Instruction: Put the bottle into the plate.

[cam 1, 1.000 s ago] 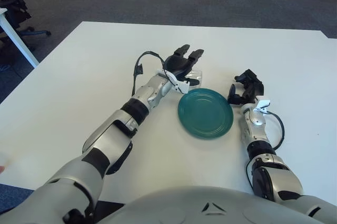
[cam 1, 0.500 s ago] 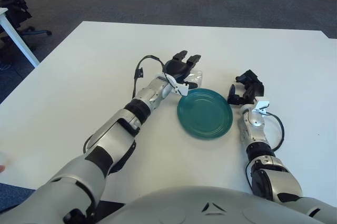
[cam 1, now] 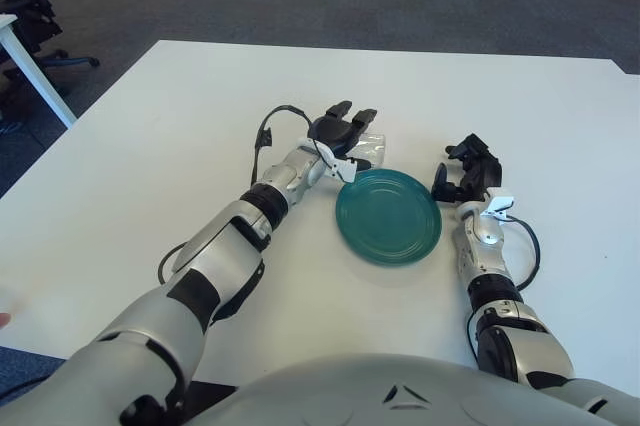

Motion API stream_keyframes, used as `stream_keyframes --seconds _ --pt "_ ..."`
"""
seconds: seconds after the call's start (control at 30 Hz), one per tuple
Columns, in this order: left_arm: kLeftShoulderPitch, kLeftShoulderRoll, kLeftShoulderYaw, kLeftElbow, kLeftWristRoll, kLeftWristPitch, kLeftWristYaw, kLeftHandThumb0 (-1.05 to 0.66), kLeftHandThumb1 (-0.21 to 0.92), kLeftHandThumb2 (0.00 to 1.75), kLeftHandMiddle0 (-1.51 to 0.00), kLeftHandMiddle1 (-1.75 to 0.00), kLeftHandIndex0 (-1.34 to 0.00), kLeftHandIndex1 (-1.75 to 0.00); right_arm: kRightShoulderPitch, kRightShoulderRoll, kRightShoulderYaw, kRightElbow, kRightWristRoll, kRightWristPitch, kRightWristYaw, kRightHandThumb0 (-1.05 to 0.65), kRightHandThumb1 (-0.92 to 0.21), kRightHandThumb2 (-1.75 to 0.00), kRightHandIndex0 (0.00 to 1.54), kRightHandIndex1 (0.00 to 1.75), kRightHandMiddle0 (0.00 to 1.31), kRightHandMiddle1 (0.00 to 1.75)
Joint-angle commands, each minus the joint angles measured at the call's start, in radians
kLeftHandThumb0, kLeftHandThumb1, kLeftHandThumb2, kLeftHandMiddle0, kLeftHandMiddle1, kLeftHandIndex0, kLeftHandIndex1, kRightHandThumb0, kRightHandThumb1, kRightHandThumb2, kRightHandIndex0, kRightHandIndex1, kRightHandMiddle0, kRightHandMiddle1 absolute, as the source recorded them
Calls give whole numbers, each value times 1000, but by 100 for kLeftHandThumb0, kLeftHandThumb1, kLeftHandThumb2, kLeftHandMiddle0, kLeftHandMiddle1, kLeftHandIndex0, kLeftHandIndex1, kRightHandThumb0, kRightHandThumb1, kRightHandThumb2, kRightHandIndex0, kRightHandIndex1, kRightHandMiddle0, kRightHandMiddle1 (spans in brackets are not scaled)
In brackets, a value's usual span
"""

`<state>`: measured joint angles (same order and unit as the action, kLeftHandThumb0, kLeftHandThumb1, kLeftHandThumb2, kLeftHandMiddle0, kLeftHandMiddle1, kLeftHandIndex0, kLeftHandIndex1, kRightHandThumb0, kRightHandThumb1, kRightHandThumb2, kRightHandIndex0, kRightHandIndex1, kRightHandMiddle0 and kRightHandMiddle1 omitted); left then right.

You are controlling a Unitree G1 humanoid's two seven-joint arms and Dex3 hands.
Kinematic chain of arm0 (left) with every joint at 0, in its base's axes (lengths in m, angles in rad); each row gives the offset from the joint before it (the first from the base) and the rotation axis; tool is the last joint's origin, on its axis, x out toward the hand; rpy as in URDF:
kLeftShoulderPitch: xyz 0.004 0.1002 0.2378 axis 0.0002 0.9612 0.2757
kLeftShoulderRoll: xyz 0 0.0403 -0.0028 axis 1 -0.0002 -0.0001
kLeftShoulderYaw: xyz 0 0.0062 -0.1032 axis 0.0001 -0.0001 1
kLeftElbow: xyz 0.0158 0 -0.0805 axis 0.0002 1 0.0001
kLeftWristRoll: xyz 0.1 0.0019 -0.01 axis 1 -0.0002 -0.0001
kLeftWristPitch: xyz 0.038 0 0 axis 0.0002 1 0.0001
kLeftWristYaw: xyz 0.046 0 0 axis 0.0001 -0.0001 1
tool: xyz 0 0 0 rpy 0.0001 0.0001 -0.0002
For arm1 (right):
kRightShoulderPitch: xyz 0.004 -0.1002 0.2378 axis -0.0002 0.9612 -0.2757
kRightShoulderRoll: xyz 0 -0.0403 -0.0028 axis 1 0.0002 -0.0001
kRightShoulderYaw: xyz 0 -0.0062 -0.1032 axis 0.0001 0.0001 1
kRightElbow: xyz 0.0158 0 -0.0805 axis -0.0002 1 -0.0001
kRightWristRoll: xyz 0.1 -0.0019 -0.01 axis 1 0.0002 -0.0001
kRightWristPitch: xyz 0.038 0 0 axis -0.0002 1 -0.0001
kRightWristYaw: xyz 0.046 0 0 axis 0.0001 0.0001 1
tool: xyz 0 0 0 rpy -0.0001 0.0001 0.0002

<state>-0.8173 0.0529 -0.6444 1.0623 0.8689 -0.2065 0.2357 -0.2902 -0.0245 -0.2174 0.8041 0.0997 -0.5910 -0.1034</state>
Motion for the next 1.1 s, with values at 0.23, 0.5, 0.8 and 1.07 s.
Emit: stream_keyframes --seconds 0.23,0.5,0.8,1.07 --pt "-32 -32 -31 123 -6 -8 23 -105 92 70 -16 0 0 -33 103 25 -12 26 36 15 63 0 15 -173 99 146 80 175" --pt "-38 -69 -33 206 -19 12 27 -105 92 66 -27 -5 0 -56 121 34 -27 4 64 2 109 0 12 -171 98 146 78 175" --pt "-48 -81 -61 245 -11 29 4 -105 92 61 -30 -145 -1 -105 140 47 -47 -29 90 -9 136 0 12 -171 97 148 78 175" --pt "-57 -82 -79 248 -13 41 -9 -99 92 47 -60 -173 -18 -145 161 55 -48 -61 83 -23 126 -1 12 -172 96 149 79 175"
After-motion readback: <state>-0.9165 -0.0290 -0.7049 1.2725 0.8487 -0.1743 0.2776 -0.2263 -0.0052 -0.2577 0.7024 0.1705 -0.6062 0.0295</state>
